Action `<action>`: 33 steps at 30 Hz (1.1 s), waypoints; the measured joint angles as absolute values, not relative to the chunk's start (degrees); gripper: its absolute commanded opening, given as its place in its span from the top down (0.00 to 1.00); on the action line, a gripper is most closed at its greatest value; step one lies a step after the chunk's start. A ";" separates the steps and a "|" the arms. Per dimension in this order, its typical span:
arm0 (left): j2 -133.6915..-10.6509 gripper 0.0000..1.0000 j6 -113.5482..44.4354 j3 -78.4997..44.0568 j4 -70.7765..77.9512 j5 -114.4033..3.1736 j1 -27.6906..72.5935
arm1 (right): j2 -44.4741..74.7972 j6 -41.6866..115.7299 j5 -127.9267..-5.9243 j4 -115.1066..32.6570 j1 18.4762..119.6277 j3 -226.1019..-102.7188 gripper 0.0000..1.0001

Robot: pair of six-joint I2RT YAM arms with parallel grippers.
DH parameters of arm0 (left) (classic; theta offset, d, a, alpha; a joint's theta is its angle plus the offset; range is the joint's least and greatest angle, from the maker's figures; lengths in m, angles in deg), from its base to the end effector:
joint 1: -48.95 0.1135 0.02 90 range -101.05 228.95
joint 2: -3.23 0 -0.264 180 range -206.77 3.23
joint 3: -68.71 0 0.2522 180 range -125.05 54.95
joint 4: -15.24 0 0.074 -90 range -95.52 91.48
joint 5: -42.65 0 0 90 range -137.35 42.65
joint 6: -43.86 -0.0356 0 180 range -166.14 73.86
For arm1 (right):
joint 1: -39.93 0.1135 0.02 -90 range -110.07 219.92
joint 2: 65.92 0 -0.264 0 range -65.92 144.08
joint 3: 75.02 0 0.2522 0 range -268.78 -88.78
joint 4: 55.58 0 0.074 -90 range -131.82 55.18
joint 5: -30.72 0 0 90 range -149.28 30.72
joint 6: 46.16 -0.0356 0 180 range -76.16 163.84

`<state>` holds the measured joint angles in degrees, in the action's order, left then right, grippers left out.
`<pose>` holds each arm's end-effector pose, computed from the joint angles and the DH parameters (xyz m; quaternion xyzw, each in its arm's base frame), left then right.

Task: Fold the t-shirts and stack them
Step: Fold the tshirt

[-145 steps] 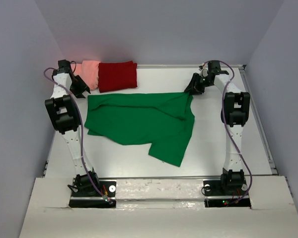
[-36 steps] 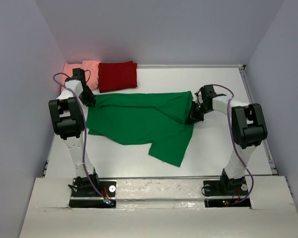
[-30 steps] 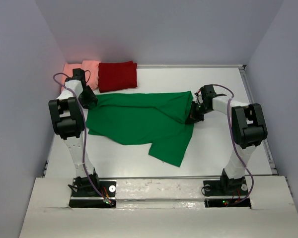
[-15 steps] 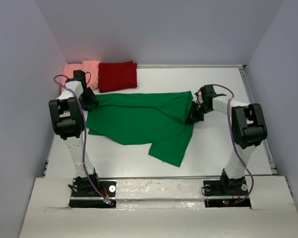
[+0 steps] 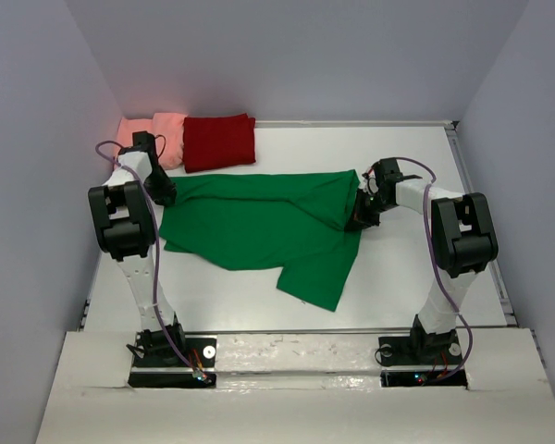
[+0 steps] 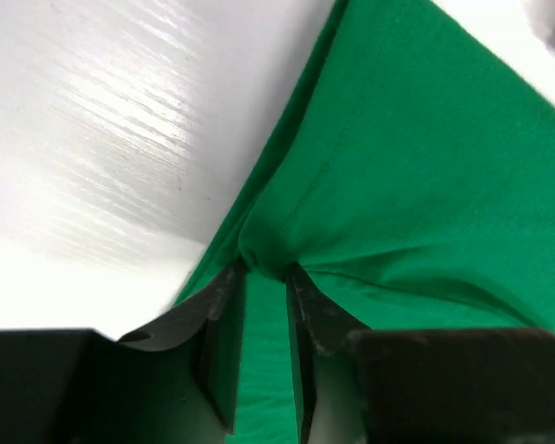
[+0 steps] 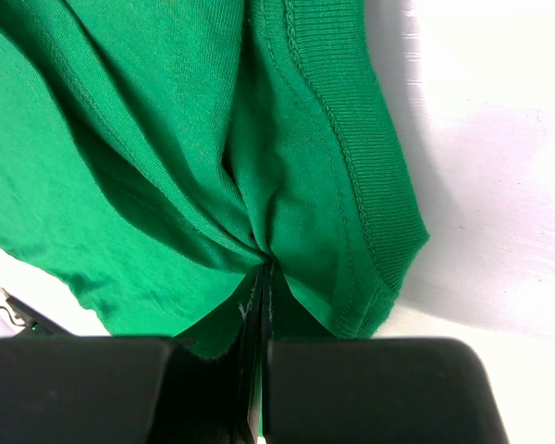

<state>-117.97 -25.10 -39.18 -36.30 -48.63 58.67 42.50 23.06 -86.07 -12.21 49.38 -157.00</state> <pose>0.4425 0.0750 0.1821 -0.2565 0.9416 -0.0323 0.2156 0.3581 0.0759 0.1524 0.0541 0.9571 0.2646 0.1051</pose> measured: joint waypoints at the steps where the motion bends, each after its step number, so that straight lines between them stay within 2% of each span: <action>1: -117.97 0.79 -25.19 -39.18 -36.30 -48.63 58.75 | 42.50 23.08 -86.07 -12.21 49.38 -157.00 1.00; 2: -117.97 0.89 -25.21 -39.18 -36.30 -48.59 58.82 | 42.50 23.08 -86.07 -12.21 49.38 -157.00 1.00; 3: -117.97 0.92 -25.14 -39.18 -36.27 -48.59 58.82 | 42.50 23.08 -86.07 -12.21 49.38 -157.00 1.00; 7: -117.99 0.92 -25.12 -39.31 -36.32 -48.81 59.06 | 42.50 23.10 -86.07 -12.21 49.38 -157.00 1.00; 11: -118.06 1.00 -25.19 -39.59 -36.47 -48.85 59.08 | 42.50 23.08 -86.07 -12.21 49.38 -157.00 1.00; 19: -119.42 0.98 -25.49 -43.53 -37.98 -48.74 59.41 | 42.50 23.13 -86.07 -12.19 49.38 -157.00 1.00; 22: -120.42 0.93 -25.84 -46.30 -38.98 -48.76 59.85 | 42.50 23.15 -86.07 -12.19 49.38 -157.00 1.00; 25: -121.08 0.82 -26.34 -48.12 -39.73 -48.17 60.31 | 42.50 23.28 -86.07 -12.17 49.38 -157.00 1.00; 26: -121.34 0.75 -26.54 -48.82 -40.12 -47.89 60.52 | 42.50 23.30 -86.05 -12.17 49.38 -157.00 1.00; 27: -121.56 0.61 -26.72 -49.34 -40.41 -47.67 60.70 | 42.50 23.30 -86.07 -12.17 49.38 -157.00 1.00; 28: -121.71 0.55 -26.93 -49.67 -40.49 -47.43 60.85 | 42.50 23.32 -86.07 -12.17 49.38 -157.00 1.00; 29: -121.89 0.44 -27.20 -49.95 -40.73 -47.19 61.05 | 42.50 23.32 -86.07 -12.17 49.38 -157.00 1.00; 33: -121.95 0.33 -27.63 -50.00 -41.24 -46.95 61.31 | 42.50 23.32 -86.07 -12.15 49.38 -157.00 1.00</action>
<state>-121.95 -27.63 -50.00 -41.24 -46.95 61.31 42.50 23.32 -86.07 -12.15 49.38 -157.00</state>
